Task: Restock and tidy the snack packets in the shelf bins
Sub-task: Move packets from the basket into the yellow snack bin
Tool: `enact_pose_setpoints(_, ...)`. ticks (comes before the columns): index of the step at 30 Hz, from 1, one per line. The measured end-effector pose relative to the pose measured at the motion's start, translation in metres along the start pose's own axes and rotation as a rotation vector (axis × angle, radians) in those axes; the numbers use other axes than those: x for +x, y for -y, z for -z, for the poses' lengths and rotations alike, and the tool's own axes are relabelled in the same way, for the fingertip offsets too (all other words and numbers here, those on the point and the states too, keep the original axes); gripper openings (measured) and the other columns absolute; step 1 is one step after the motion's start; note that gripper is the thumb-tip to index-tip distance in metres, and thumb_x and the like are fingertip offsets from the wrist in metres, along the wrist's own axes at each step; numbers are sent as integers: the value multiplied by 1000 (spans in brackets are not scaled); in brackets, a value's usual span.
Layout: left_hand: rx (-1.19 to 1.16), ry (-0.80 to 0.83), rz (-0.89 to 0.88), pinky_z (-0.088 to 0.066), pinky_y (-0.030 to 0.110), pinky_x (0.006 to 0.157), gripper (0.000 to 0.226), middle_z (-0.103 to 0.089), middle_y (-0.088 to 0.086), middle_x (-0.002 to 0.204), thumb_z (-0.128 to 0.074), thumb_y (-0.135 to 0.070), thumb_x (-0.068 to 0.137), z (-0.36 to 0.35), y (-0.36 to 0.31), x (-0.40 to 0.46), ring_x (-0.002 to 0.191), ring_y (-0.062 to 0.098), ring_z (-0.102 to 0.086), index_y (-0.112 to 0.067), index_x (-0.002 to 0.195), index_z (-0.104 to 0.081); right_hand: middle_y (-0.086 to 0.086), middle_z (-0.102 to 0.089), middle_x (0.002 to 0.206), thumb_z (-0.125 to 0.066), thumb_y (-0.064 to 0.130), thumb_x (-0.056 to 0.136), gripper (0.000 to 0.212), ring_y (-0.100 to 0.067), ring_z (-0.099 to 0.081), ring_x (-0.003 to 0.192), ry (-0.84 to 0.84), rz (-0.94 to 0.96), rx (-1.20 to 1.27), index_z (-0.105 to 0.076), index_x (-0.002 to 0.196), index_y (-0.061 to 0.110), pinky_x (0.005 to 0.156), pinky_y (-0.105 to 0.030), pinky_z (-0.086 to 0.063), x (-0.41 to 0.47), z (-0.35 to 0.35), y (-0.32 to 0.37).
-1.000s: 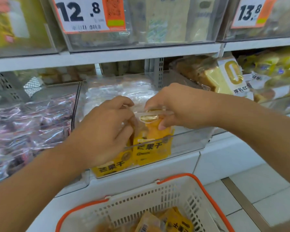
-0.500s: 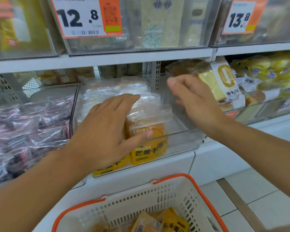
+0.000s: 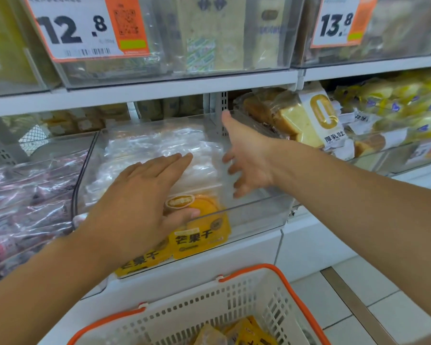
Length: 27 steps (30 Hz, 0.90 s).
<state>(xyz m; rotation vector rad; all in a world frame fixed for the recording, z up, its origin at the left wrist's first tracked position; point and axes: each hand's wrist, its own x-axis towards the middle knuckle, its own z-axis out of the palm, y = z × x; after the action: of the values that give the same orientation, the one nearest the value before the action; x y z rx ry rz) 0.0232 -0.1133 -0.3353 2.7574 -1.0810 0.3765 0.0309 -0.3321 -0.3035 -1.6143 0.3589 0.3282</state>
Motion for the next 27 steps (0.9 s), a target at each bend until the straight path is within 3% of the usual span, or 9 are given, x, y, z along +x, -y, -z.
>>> enact_pose_setpoints(2,32,-15,14,-25,45,120,90,-21,-8,162,-29,-86,78,-2,-1,0,149,18,-22,-42,155,-14,-12,-30,161,-25,88,84,99,-34,-33,145,-121,36,-23,-20,159,25,115,-57,-31,15,7,3)
enact_pose_setpoints(6,40,-20,74,-14,44,123,92,-12,-5,164,-21,-90,72,-3,-3,2,152,18,-10,-50,153,-8,-21,-57,139,-17,90,83,105,-36,-64,116,114,67,-25,-37,153,13,98,-38,-53,18,-8,-2)
enact_pose_setpoints(10,31,12,73,-17,42,122,90,-13,-5,164,-20,-91,72,-2,-2,1,152,18,-13,-52,152,-6,14,-51,126,-10,83,89,95,1,-63,61,216,150,-54,-23,158,19,53,-20,-55,11,-9,0)
enact_pose_setpoints(13,39,9,80,-21,42,121,90,-12,-8,164,-18,-93,70,-3,0,4,151,17,-13,-55,151,-3,-5,-61,125,-22,86,87,89,-20,-67,101,99,106,131,-37,150,25,81,-39,-59,24,0,-1)
enact_pose_setpoints(16,29,15,85,-20,39,121,91,-11,-11,164,-17,-95,67,-3,1,6,151,14,-12,-58,149,-2,-12,-17,166,-24,86,86,93,-41,-25,148,-161,61,113,-16,160,30,114,-64,-29,43,2,4)
enact_pose_setpoints(19,18,-2,81,-20,39,121,91,-14,-12,163,-19,-96,67,-4,0,6,151,12,-13,-58,149,-6,-12,-24,164,-23,90,83,99,-39,-31,146,-45,33,139,-24,158,27,115,-63,-30,63,-3,-2)
enact_pose_setpoints(23,31,10,93,-16,40,123,89,-16,-11,163,-17,-96,70,-5,1,7,150,11,-15,-56,150,-11,-10,-76,88,-15,91,82,87,-29,-66,97,203,42,-27,-63,97,20,103,-46,-46,80,-11,-6)
enact_pose_setpoints(25,20,7,94,-13,39,123,88,-15,-12,163,-14,-95,71,-6,2,7,151,9,-13,-57,150,-11,-12,-67,105,-25,96,74,89,-34,-59,105,146,14,-87,-61,101,20,105,-56,-41,90,-1,1)
enact_pose_setpoints(27,19,0,94,-10,38,123,86,-13,-14,163,-12,-95,72,-7,2,7,151,7,-10,-58,150,-9,-11,-42,150,-29,93,75,99,-38,-44,133,-44,20,1,-47,142,22,109,-63,-35,101,9,10)
